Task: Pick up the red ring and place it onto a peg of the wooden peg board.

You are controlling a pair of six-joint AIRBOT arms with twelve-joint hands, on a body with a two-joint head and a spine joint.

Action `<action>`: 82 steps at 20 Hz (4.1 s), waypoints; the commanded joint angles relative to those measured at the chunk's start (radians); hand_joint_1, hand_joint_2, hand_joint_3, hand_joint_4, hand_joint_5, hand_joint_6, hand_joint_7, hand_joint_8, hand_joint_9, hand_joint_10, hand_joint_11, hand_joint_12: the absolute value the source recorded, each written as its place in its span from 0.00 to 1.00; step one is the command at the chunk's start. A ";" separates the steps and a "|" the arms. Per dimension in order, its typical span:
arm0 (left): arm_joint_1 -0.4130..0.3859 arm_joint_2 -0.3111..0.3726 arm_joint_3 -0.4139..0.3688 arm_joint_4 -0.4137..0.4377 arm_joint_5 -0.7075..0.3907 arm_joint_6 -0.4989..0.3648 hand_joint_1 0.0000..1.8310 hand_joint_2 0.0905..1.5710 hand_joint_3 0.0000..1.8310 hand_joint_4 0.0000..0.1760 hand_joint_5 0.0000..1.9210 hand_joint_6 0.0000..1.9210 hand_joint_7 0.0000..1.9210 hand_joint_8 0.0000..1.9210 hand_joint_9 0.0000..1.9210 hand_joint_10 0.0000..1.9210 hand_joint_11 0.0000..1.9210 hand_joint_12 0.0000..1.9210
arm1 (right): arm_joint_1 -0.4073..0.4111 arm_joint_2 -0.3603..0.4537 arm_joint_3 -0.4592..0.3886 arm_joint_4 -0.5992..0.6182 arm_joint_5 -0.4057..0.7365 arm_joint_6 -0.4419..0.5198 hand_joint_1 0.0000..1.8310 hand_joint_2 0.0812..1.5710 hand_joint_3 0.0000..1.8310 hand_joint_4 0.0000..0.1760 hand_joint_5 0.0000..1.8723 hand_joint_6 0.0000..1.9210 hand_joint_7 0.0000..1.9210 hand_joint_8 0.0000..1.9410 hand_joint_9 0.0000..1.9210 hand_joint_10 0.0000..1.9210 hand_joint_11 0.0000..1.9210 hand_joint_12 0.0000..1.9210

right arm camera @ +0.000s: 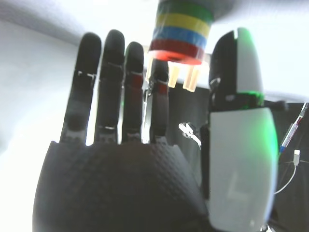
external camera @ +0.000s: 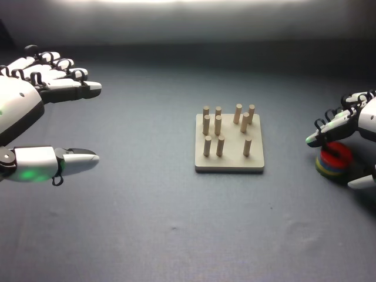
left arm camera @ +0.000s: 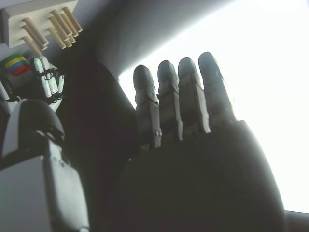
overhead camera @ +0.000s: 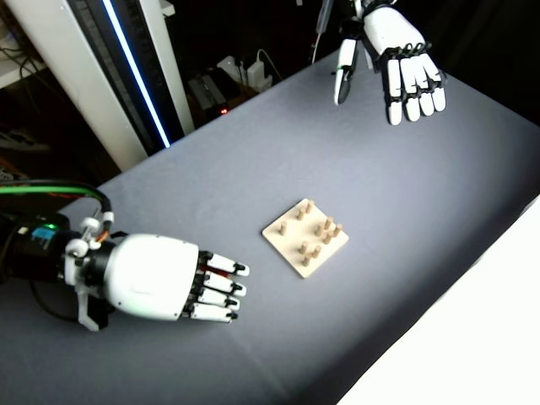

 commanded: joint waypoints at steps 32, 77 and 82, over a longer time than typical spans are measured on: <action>0.034 0.005 -0.014 -0.047 -0.180 -0.013 0.33 0.61 0.00 0.02 0.23 0.00 0.15 0.00 0.12 0.00 0.00 0.14 | 0.208 -0.117 0.029 -0.067 0.166 0.014 0.70 0.64 0.00 0.00 0.60 0.29 0.63 0.42 0.56 0.60 0.46 0.82; 0.046 -0.014 -0.029 -0.042 -0.398 -0.108 0.46 0.64 0.00 0.00 0.18 0.00 0.14 0.00 0.10 0.00 0.00 0.27 | 0.025 0.005 -0.107 0.176 0.620 0.041 0.47 0.61 0.00 0.09 0.20 0.00 0.21 0.00 0.21 0.00 0.01 0.52; 0.076 -0.017 -0.045 -0.047 -0.558 -0.178 0.40 0.74 0.01 0.03 0.05 0.00 0.05 0.00 0.02 0.00 0.00 0.07 | -0.128 0.035 -0.181 0.311 0.918 0.041 0.27 0.79 0.00 0.00 0.21 0.00 0.28 0.00 0.31 0.01 0.19 0.32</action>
